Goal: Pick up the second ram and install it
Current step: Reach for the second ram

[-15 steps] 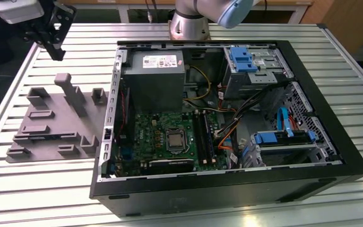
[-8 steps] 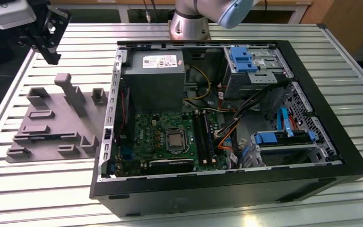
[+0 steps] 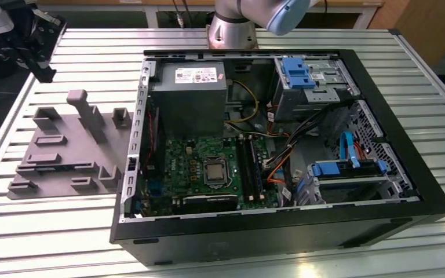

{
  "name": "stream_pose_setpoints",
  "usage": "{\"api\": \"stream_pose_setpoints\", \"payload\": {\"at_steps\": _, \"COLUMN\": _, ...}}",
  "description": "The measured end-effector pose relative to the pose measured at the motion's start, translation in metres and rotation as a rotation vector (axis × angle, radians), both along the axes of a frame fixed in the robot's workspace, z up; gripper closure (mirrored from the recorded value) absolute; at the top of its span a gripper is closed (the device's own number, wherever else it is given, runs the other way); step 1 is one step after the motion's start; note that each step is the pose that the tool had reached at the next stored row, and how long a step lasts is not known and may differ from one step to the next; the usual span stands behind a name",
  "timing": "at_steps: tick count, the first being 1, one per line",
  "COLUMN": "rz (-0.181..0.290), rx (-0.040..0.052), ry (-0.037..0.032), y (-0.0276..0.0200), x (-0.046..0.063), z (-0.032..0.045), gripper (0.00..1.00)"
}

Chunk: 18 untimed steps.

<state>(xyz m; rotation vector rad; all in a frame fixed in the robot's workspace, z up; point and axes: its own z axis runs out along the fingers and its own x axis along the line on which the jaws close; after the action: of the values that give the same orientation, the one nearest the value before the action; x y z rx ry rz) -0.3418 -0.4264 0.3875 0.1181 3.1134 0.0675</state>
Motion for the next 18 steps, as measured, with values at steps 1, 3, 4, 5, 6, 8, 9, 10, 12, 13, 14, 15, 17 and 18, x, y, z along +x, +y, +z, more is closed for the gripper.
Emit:
{"api": "stream_pose_setpoints", "payload": {"at_steps": 1, "rz": 0.0, "rx": 0.0, "ry": -0.0001, "y": 0.0, "x": 0.0, "z": 0.0, "gripper": 0.89}}
{"api": "stream_pose_setpoints", "payload": {"at_steps": 3, "rz": 0.0, "rx": 0.0, "ry": -0.0001, "y": 0.0, "x": 0.0, "z": 0.0, "gripper": 0.89}}
{"api": "stream_pose_setpoints", "payload": {"at_steps": 4, "rz": 0.0, "rx": 0.0001, "ry": -0.0001, "y": 0.0, "x": 0.0, "z": 0.0, "gripper": 0.89}}
{"api": "stream_pose_setpoints", "payload": {"at_steps": 5, "rz": 0.0, "rx": 0.0001, "ry": -0.0001, "y": 0.0, "x": 0.0, "z": 0.0, "gripper": 0.89}}
{"api": "stream_pose_setpoints", "payload": {"at_steps": 6, "rz": 0.0, "rx": 0.0001, "ry": -0.0001, "y": 0.0, "x": 0.0, "z": 0.0, "gripper": 0.89}}
{"api": "stream_pose_setpoints", "payload": {"at_steps": 8, "rz": 0.0, "rx": 0.0001, "ry": -0.0001, "y": -0.0001, "x": -0.004, "z": -0.0001, "gripper": 0.89}}
{"api": "stream_pose_setpoints", "payload": {"at_steps": 9, "rz": 0.0, "rx": 0.0, "ry": 0.0, "y": -0.0001, "x": -0.007, "z": 0.0, "gripper": 0.89}}
{"api": "stream_pose_setpoints", "payload": {"at_steps": 10, "rz": 0.0, "rx": 0.0, "ry": 0.0, "y": -0.0002, "x": -0.01, "z": 0.0, "gripper": 0.89}}
{"api": "stream_pose_setpoints", "payload": {"at_steps": 12, "rz": 0.0, "rx": 0.0001, "ry": -0.0001, "y": -0.0004, "x": -0.014, "z": -0.0001, "gripper": 0.89}}
{"api": "stream_pose_setpoints", "payload": {"at_steps": 13, "rz": 0.0, "rx": 0.0001, "ry": -0.0001, "y": -0.0006, "x": -0.016, "z": -0.0002, "gripper": 0.89}}
{"api": "stream_pose_setpoints", "payload": {"at_steps": 14, "rz": 0.0, "rx": 0.0, "ry": -0.0001, "y": -0.0008, "x": -0.018, "z": -0.0002, "gripper": 0.89}}
{"api": "stream_pose_setpoints", "payload": {"at_steps": 15, "rz": 0.0, "rx": 0.0001, "ry": -0.0001, "y": -0.0014, "x": -0.02, "z": -0.0004, "gripper": 0.89}}
{"api": "stream_pose_setpoints", "payload": {"at_steps": 17, "rz": 0.0, "rx": 0.0, "ry": 0.0, "y": -0.0043, "x": -0.023, "z": -0.0008, "gripper": 0.89}}
{"api": "stream_pose_setpoints", "payload": {"at_steps": 18, "rz": 0.0, "rx": 0.0001, "ry": 0.0, "y": -0.0057, "x": -0.024, "z": -0.0012, "gripper": 0.89}}
